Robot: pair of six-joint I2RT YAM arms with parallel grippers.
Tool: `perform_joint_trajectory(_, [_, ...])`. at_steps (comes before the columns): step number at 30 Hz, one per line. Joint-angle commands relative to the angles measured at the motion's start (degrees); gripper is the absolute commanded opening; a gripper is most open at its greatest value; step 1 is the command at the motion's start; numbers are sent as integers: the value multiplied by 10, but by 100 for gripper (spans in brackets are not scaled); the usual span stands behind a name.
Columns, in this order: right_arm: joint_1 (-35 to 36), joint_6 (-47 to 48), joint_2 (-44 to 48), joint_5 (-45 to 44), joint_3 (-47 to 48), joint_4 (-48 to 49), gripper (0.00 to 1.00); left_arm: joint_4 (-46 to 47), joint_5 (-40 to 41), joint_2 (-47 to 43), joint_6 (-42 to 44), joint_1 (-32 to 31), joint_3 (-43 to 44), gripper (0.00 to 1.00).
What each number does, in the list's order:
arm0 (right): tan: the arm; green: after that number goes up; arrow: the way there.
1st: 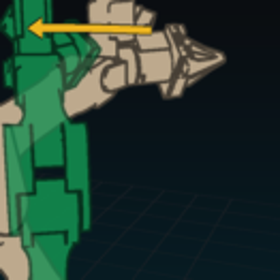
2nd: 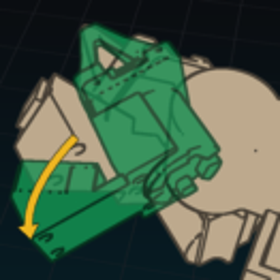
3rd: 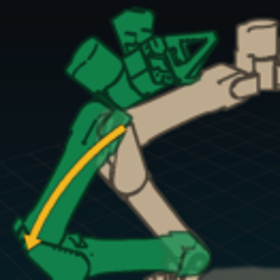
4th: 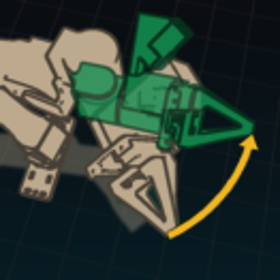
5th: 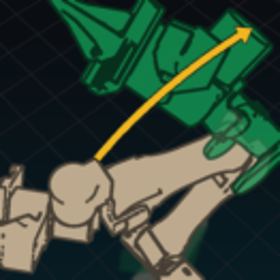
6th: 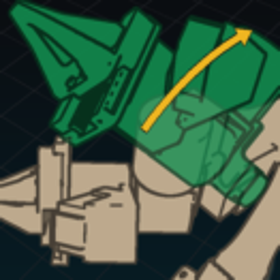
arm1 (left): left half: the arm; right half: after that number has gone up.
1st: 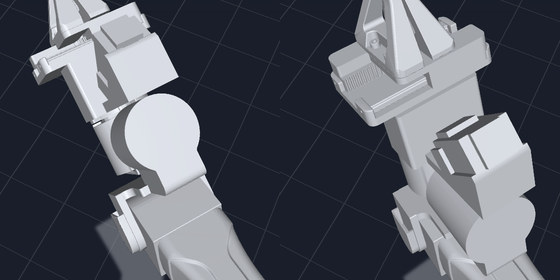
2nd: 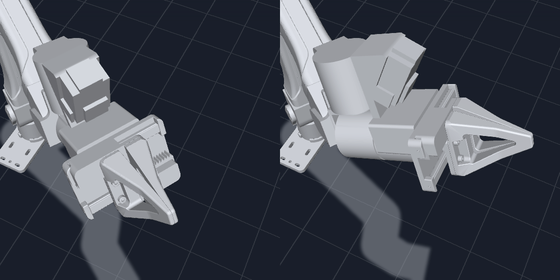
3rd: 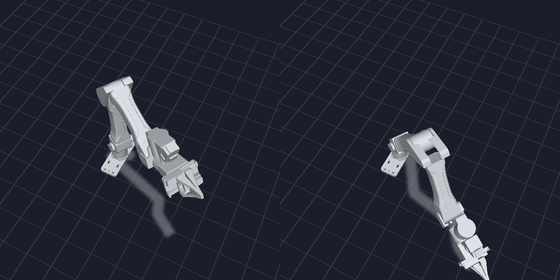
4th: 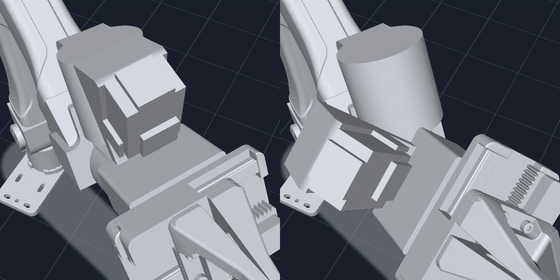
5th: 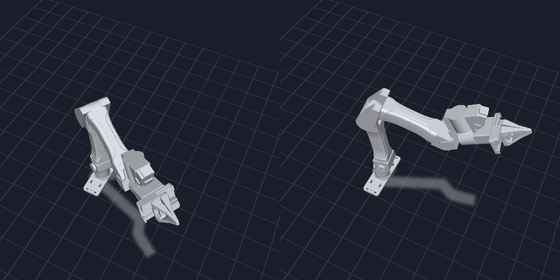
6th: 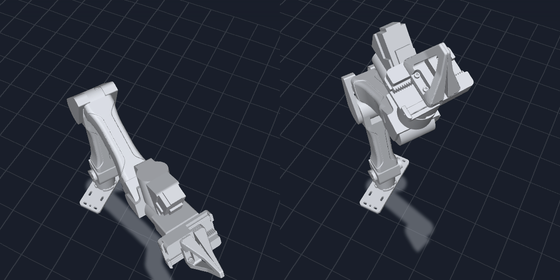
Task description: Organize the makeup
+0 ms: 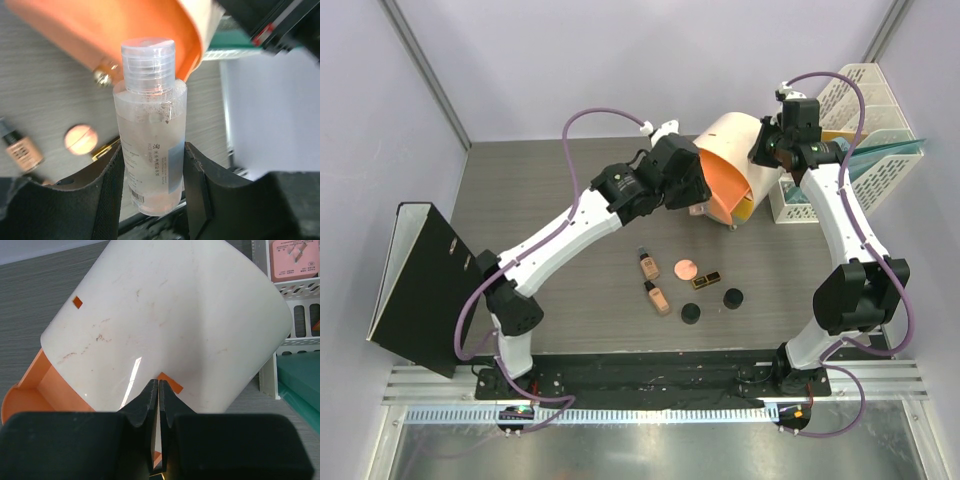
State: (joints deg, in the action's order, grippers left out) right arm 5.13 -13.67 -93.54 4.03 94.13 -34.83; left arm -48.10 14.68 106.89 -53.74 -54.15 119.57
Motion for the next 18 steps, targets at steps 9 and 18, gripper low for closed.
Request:
perform_joint_trajectory(9, [7,7,-6,19,-29,-53,11,106,68,41,-169,18,74,0])
perform_joint_trajectory(18, [6,6,-5,21,-35,-54,11,49,86,114,-247,38,135,0])
